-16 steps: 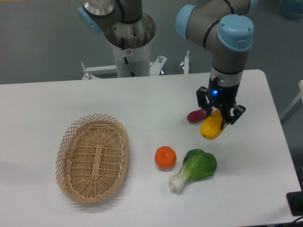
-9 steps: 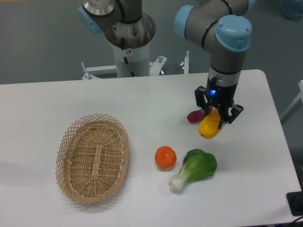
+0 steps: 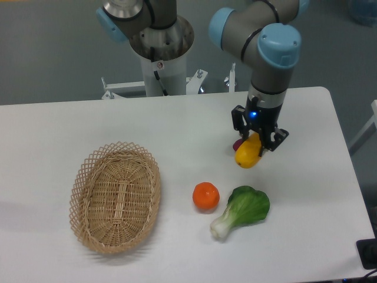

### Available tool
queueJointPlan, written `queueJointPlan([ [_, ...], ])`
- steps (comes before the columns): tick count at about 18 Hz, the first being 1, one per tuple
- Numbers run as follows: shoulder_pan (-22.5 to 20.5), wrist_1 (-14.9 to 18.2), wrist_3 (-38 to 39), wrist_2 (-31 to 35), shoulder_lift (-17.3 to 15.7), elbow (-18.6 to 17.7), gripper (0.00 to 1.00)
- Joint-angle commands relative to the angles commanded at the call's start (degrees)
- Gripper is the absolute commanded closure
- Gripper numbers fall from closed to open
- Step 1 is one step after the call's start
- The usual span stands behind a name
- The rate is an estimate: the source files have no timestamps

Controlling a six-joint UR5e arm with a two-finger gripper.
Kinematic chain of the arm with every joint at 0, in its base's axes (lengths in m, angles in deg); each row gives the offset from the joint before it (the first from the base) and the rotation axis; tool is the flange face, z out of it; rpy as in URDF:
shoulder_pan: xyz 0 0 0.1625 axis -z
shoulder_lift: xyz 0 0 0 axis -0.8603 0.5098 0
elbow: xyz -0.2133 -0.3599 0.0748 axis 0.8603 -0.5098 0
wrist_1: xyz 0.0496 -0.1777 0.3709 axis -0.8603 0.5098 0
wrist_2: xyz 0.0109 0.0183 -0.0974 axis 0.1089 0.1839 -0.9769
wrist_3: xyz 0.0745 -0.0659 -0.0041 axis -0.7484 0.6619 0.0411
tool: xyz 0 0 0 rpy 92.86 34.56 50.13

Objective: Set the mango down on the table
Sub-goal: 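Carry the yellow mango in the gripper toward the open table area, then lower the held mango onto the table beside the purple sweet potato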

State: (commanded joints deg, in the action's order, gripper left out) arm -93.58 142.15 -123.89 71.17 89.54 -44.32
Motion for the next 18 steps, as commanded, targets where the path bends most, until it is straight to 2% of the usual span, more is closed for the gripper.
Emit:
queueJointPlan([
  [3,1.48,-0.09,-0.08,0.17,-0.62,-2.55,0.54],
  [8,7.02,-9.39,2.54,5.53,-0.45,-9.40,0.54],
  [18,10.72,-10.02,0.62,9.93,-0.53,-16.79,0.54],
])
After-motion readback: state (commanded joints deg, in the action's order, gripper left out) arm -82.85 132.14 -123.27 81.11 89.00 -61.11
